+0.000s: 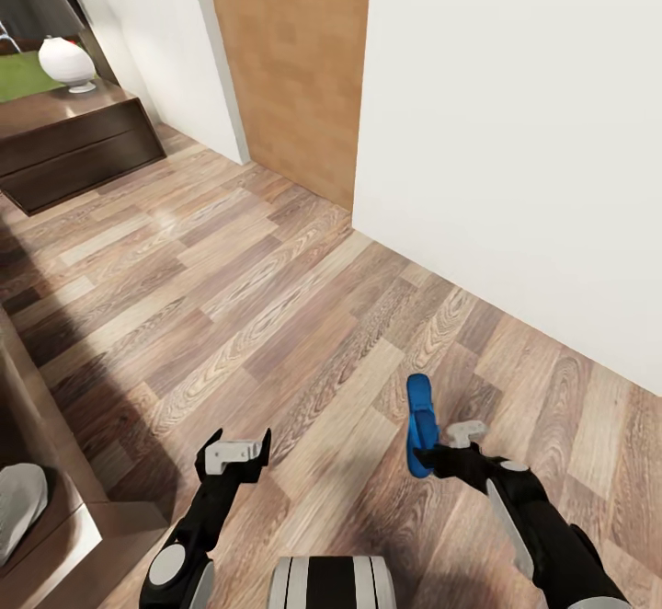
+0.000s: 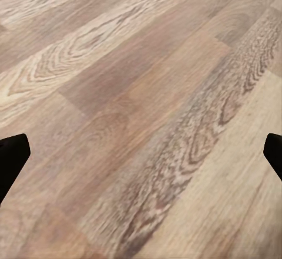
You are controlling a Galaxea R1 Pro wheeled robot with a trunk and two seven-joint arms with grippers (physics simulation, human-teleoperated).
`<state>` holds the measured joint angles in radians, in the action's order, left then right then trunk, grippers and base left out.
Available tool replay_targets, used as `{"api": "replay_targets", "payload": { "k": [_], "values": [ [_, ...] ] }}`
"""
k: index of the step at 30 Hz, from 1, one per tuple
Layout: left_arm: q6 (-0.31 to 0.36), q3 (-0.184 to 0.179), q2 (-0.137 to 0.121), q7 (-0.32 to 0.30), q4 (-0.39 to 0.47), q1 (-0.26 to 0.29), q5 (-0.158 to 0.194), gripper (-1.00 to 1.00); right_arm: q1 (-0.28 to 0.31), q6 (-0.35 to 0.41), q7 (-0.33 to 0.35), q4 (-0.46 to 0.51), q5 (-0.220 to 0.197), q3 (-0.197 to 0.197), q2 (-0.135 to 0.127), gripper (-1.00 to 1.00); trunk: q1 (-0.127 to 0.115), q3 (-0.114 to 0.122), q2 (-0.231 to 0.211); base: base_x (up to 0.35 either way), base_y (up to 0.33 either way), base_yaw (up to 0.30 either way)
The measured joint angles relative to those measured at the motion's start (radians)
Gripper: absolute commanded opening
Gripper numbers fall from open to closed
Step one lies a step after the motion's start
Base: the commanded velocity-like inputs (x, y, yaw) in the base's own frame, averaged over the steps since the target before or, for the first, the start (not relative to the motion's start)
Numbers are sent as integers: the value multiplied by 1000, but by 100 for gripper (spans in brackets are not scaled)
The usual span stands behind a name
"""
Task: In the bedroom, move the book from the bed onto either nightstand, and place the two sandals side by side next to the bed.
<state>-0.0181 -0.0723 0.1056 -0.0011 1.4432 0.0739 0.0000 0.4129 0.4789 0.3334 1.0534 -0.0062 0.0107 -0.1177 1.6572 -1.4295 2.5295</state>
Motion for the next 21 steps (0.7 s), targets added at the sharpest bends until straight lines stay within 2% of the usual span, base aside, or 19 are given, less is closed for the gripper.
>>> {"api": "replay_targets", "payload": {
  "k": [3, 5, 8, 9, 11, 13, 15, 17, 19, 21],
  "values": [
    [1, -1, 0, 0, -13, 0, 0, 100, 0, -1, 153, 9, 3, -2, -34, -100, -1, 12, -1, 0, 0, 0],
    [1, -5, 0, 0, -22, 0, 0, 100, 0, -1, 196, 10, 3, -2, -47, -100, -2, 19, -1, 0, 0, 0],
    [2, -27, 0, 0, -56, 2, 0, 100, 0, 0, 219, 11, 3, -1, -54, -100, -4, 31, -2, 0, 0, 0],
    [2, -42, 0, 0, -93, 5, -1, 100, -1, 0, 224, 11, 3, -2, -56, -100, -4, 35, -2, 0, 0, 0],
    [2, -49, 0, -1, -115, 8, -2, 100, -3, 0, 225, 11, 3, -5, -59, -100, -5, 43, -3, 0, 0, 0],
    [2, -52, -1, -1, -129, 9, -2, 100, -4, -2, 225, 10, 6, -18, -75, -100, -6, 50, -3, 0, 0, 0],
    [1, -54, -3, -5, -134, 10, -3, 100, -6, -3, 225, 4, 1, -47, -98, -100, -7, 58, -4, 0, 0, 0],
    [2, -56, -4, -34, -122, 10, -3, 100, -8, -4, 250, 0, -32, -93, -121, -100, -8, 66, -4, 0, 0, 0],
    [2, -56, -5, -71, -89, 10, -3, 100, -9, -4, 293, -1, -62, -121, -131, -100, -9, 74, -4, 0, 0, 0],
    [4, -56, -5, -90, -54, 10, -2, 100, -9, -4, 326, -1, -74, -134, -135, -100, -9, 81, -5, 0, 0, 0]
  ]
}}
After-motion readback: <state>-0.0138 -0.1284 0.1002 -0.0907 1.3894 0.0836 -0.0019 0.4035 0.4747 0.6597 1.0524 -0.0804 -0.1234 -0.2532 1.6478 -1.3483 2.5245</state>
